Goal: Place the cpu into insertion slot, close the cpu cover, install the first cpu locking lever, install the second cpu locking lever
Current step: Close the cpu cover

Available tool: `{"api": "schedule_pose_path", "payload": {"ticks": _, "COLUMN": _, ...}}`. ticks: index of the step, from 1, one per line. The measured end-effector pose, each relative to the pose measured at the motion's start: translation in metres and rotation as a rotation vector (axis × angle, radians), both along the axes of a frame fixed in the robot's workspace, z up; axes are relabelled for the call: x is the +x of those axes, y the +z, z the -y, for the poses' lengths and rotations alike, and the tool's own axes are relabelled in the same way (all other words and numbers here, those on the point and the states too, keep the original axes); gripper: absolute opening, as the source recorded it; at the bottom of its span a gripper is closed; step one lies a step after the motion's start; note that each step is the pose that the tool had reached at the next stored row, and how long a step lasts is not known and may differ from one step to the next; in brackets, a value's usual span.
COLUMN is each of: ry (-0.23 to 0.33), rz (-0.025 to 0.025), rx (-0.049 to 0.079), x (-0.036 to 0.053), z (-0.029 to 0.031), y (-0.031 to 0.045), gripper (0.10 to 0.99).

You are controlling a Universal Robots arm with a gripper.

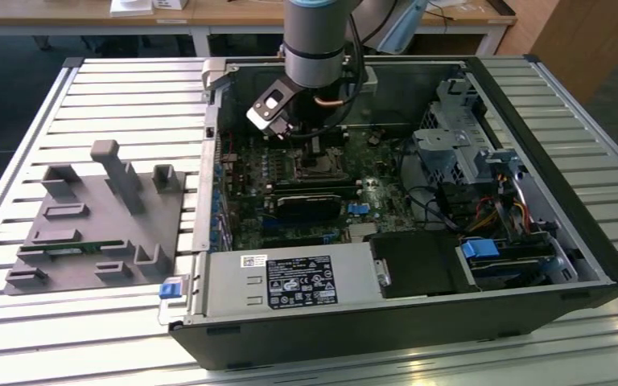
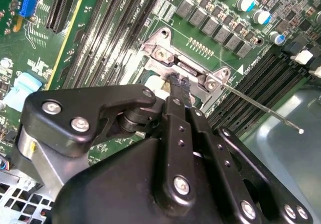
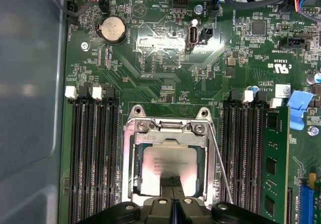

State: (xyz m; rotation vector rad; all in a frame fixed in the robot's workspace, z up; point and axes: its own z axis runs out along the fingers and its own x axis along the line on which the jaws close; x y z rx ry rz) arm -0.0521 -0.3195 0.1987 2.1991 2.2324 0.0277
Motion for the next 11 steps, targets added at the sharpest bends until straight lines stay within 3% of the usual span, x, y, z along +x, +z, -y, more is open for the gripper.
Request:
{"api": "schedule_pose_path", "payload": {"ticks": 6, "ry": 0.000, "rz": 0.0001, "rx": 0.000, "x": 0.0000, "z": 0.0000, "y": 0.0086, "gripper": 0.106}}
{"api": "schedule_pose_path", "payload": {"ticks": 11, "ry": 0.000, "rz": -0.0002, "rx": 0.000, "x": 0.0009, "z": 0.0000, "y": 0.0093, "gripper": 0.106}}
